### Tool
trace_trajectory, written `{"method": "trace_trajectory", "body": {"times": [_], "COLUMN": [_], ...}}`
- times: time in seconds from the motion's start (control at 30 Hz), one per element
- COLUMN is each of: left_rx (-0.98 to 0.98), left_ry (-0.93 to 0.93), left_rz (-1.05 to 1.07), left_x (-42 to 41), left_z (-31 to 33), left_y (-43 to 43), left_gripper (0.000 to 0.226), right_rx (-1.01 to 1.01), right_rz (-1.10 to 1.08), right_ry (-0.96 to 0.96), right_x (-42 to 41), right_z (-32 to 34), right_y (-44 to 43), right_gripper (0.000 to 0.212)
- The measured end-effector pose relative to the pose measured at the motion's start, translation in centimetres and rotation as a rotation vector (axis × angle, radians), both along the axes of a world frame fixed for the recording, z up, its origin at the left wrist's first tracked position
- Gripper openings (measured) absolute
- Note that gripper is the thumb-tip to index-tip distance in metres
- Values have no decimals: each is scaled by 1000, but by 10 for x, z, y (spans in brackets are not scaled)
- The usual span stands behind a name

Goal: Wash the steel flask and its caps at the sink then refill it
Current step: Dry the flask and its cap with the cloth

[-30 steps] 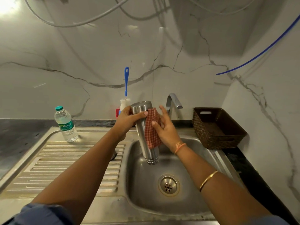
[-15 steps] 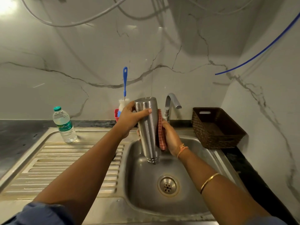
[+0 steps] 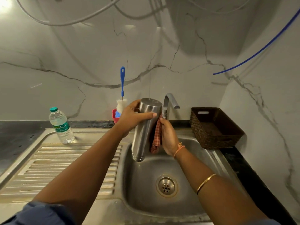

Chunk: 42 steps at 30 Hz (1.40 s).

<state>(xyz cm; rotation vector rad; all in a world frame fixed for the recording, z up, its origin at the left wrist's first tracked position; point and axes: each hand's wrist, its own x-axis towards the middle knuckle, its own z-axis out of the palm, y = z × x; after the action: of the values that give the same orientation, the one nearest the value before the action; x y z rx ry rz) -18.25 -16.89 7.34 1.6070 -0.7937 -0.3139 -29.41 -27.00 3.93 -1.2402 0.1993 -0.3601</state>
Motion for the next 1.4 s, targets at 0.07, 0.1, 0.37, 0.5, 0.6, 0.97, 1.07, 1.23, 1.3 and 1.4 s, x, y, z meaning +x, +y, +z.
{"method": "trace_trajectory", "body": {"times": [0.07,0.1,0.37,0.5,0.6,0.97,1.07,1.23,1.3,1.4], "left_rx": [27,19,-143,-117,-100,-165,-148,0,-5,-60], "left_ry": [10,26,274,266,240,287,290,204,211,184], "left_rz": [-13,-22,-92,-16,-6,159,247,125,69,51], "left_x": [-1,-1,-1,0,0,-4,-5,-12,-14,-16], "left_z": [-2,-3,-8,-6,-2,14,11,4,5,8], "left_y": [1,1,-1,-5,-8,-11,-13,-12,-11,-14], "left_gripper": [60,64,61,53,71,77,62,58,56,55], "right_rx": [-50,-133,-385,-431,-564,-434,-367,-255,-308,-342], "right_rz": [-58,-83,10,-86,-114,-5,8,-125,-181,-166], "right_ry": [-52,-67,-2,-20,-33,82,107,-70,-149,-159], "right_x": [6,8,7,10,13,-2,-2,14,17,15], "right_z": [8,13,6,3,12,-12,-26,3,19,23], "right_y": [-4,-7,-17,-11,-12,7,16,7,-4,-11], "right_gripper": [42,44,75,81,81,69,67,52,47,50]}}
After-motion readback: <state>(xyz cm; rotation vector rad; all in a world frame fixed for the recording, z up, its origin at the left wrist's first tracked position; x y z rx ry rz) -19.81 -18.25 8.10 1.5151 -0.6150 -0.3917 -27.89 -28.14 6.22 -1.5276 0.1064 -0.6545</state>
